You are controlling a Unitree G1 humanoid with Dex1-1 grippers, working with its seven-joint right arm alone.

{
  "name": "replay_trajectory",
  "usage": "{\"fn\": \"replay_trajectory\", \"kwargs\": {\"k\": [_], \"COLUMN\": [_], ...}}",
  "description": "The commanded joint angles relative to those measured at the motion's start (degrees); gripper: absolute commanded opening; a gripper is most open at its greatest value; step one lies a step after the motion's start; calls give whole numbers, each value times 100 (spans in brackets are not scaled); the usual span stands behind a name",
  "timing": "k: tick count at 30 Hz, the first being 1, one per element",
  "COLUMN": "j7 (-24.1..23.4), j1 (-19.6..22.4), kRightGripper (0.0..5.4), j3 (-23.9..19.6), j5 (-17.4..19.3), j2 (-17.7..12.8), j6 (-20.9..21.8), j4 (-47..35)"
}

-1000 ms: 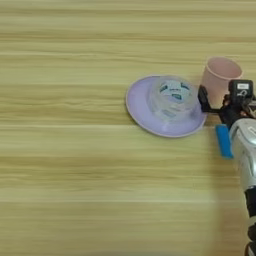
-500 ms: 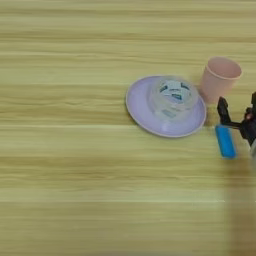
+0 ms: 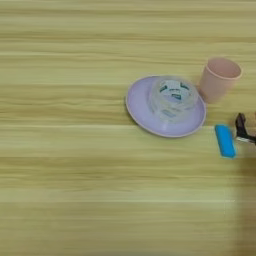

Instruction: Move the objects on the table

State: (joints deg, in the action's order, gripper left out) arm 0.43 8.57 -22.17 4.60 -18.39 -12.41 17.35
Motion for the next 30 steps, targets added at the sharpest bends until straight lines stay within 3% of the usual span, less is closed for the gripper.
{"fn": "replay_trajectory", "kwargs": {"k": [1, 16, 30], "j7": [-75, -32, 220], "j1": [436, 793, 944], "kRightGripper": [538, 538, 538], "j3": [-65, -167, -145], "j5": [-43, 107, 425], "j2": [-336, -509, -536], "j6": [341, 687, 533], "j4": [-6, 1161, 1516]}}
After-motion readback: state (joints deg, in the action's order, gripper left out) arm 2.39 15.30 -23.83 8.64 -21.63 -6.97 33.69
